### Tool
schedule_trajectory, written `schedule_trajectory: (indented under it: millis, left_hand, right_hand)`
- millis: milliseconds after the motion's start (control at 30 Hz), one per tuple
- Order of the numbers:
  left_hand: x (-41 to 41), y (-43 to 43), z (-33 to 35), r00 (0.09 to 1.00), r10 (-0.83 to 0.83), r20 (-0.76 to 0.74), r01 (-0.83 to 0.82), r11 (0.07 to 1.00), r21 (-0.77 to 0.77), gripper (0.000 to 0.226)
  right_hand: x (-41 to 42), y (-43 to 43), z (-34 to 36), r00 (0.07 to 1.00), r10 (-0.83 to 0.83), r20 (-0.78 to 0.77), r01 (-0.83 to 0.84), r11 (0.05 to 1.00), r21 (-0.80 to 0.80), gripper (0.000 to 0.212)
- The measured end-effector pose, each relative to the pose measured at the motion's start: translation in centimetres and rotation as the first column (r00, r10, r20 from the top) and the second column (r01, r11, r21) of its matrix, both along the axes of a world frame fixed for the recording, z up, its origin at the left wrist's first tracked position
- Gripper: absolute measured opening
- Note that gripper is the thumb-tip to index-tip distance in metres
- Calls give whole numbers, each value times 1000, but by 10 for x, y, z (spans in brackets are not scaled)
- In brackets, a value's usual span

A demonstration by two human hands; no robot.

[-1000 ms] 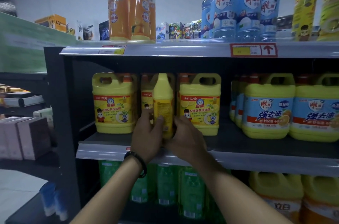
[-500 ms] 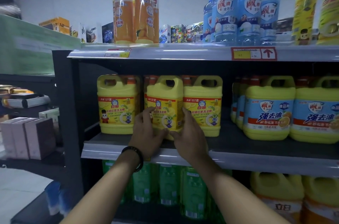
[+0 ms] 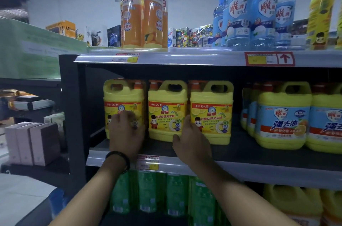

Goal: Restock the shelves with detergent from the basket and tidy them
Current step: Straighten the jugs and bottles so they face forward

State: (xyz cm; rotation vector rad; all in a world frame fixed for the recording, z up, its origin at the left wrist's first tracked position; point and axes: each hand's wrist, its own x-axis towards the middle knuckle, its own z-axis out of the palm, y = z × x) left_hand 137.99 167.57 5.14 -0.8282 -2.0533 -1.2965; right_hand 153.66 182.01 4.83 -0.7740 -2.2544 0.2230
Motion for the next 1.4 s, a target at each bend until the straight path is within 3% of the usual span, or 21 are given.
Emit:
schedule_trajectory:
  millis: [100,233,400,567,700,767,833,1033,1133,1300,1400]
  left_hand:
    - [-20,-14,2,988,82,128,-86,996,26,74]
    - [-46,-25,7,953,-47,299,33,998,51,106]
    - [-62,-28,19,882,-238,406,189,969,157,124]
    - [-68,-27,22,843,-301,446,227,950,212,119]
    - [-65,-32,27,822,-265,504,187,962,201,127]
    - [-61,-36,30,843,-143,518,102,989,105,136]
    - [-54,-39,31,861,-44,507,39,999,20,125]
    - [-29,-36,27,877,-152,456,68,978,197,86]
    - [-7,-31,22,902,-100,419,11,978,209,62]
    - [28,-37,20,967,-80,241,65,995,70,41]
    - [39,-34,15,993,-77,94,80,996,-29,27]
  right_hand:
    - [-1,-6,-12,994,-64,-91,76,988,138,88]
    - [-3,-3,-17,998,-51,-20,55,940,338,79]
    - [-3,1,-13,995,-13,100,-16,958,286,89]
    - [-5,3,-12,989,9,147,-48,964,263,88]
    - [-6,-1,-12,989,-2,151,-36,968,249,87]
    - [-3,-4,-12,991,-7,135,-30,962,270,84]
    - [0,-7,-12,990,-1,141,-39,958,286,82]
    - [1,-10,-7,987,20,159,-65,957,284,82]
    - [3,-10,-9,989,31,147,-71,959,273,80]
    - [2,-9,-11,992,48,119,-84,946,314,70]
    - [-6,-13,-8,987,157,31,-159,945,286,69]
